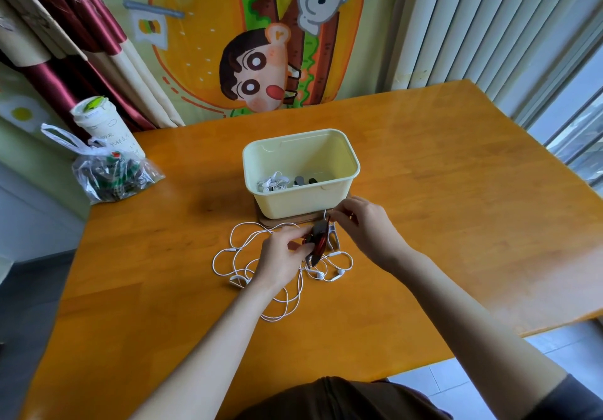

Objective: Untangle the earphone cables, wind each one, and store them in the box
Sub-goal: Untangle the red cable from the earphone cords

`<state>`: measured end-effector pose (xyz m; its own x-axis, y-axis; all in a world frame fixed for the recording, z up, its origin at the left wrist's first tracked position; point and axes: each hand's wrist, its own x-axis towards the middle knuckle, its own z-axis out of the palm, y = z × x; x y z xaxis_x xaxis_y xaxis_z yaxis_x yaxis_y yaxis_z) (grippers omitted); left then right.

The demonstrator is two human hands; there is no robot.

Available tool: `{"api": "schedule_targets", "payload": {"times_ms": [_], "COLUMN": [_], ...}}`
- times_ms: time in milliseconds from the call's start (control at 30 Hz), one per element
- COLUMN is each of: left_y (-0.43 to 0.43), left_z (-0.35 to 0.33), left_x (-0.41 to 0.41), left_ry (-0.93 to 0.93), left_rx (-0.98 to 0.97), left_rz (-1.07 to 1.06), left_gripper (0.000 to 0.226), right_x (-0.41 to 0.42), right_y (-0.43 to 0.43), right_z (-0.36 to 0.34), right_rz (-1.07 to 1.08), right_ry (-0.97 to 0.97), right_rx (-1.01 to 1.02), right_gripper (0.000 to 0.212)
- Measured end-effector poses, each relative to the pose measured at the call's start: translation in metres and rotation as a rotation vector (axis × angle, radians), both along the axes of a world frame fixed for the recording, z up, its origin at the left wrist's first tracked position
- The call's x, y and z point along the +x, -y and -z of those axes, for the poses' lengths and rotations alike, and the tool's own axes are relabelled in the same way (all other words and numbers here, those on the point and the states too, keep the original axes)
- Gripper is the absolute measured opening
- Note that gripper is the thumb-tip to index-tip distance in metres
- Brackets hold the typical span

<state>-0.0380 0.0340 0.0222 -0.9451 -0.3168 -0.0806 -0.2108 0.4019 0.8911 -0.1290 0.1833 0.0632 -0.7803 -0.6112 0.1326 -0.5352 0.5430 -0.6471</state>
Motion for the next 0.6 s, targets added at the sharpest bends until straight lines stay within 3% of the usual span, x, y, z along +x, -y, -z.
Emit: {"api": "schedule_targets", "payload": {"times_ms": [167,267,467,600], "left_y": [-0.005,-0.009,-0.015,-0.016], "left_z": [-0.008,-0.018,-0.023,-0.022], "left_x": [-0.001,-0.002,-0.008,-0.009], "left_ry": [-0.016,-0.067,-0.079,-0.043], "left_rx": [0.088,0.253,0.685,0.88], "left_rz": [0.116,0.127,-0.123,-0.27], "left_gripper": [0.04,0.039,0.028,0.025], "right_x": [-0.006,-0.003,0.013,0.022], "right_y": [-0.005,-0.006,-0.002,0.001], "right_z": [0.01,0.016,0.023,0.027], "right_rz": [0.049,0.066,0.092,0.052], "right_ry": [0.031,0.079,0.238,0.194], "right_rx": [-0.019,-0.035,-0.098,-0.035], "right_gripper": [0.017,0.015,0.021,0.019]}}
